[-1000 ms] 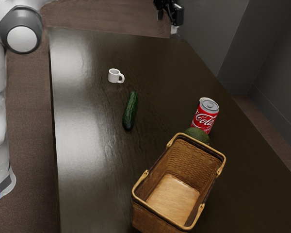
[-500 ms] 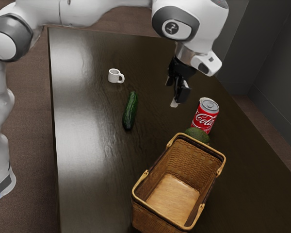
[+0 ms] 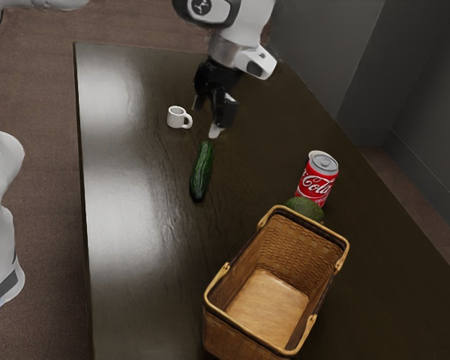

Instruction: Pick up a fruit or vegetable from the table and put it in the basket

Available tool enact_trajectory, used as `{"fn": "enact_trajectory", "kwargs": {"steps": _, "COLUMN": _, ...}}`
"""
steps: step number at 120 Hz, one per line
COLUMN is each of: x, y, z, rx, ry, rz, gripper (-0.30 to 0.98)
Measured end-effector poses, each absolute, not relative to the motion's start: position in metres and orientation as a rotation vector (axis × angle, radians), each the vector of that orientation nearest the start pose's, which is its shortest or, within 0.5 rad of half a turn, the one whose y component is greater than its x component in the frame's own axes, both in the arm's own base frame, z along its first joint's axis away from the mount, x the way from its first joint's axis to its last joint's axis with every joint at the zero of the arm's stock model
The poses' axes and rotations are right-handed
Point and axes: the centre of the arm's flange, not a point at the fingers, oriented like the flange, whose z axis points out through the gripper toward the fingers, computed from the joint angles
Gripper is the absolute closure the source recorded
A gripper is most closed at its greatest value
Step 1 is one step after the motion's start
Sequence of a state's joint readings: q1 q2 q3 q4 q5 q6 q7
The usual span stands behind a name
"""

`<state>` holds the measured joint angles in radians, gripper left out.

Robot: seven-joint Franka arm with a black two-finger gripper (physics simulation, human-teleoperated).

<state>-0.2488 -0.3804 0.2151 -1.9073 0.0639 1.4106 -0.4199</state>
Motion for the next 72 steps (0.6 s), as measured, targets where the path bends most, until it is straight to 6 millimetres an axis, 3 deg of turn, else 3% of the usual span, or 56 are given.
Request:
{"fn": "enact_trajectory", "kwargs": {"steps": 8, "x": 0.400, "y": 0.015, "z": 0.621, "rx": -3.022, "ry": -0.779, "rz": 0.224, "gripper": 0.00}}
{"fn": "enact_trajectory", "kwargs": {"steps": 20, "x": 0.405, "y": 0.033, "z": 0.609, "rx": -2.938, "ry": -1.056, "rz": 0.211, "gripper": 0.00}}
{"fn": "enact_trajectory", "kwargs": {"steps": 30, "x": 0.423, "y": 0.045, "z": 0.604, "rx": -2.871, "ry": -1.251, "rz": 0.214, "gripper": 0.00}}
{"fn": "enact_trajectory", "kwargs": {"steps": 46, "x": 0.475, "y": 0.082, "z": 0.553, "rx": -2.686, "ry": -1.600, "rz": 0.312, "gripper": 0.00}}
{"fn": "enact_trajectory", "kwargs": {"steps": 55, "x": 0.497, "y": 0.090, "z": 0.524, "rx": -2.597, "ry": -1.732, "rz": 0.336, "gripper": 0.00}}
{"fn": "enact_trajectory", "kwargs": {"steps": 62, "x": 0.504, "y": 0.091, "z": 0.515, "rx": -2.552, "ry": -1.808, "rz": 0.326, "gripper": 0.00}}
{"fn": "enact_trajectory", "kwargs": {"steps": 72, "x": 0.490, "y": 0.082, "z": 0.516, "rx": -2.518, "ry": -1.871, "rz": 0.298, "gripper": 0.00}}
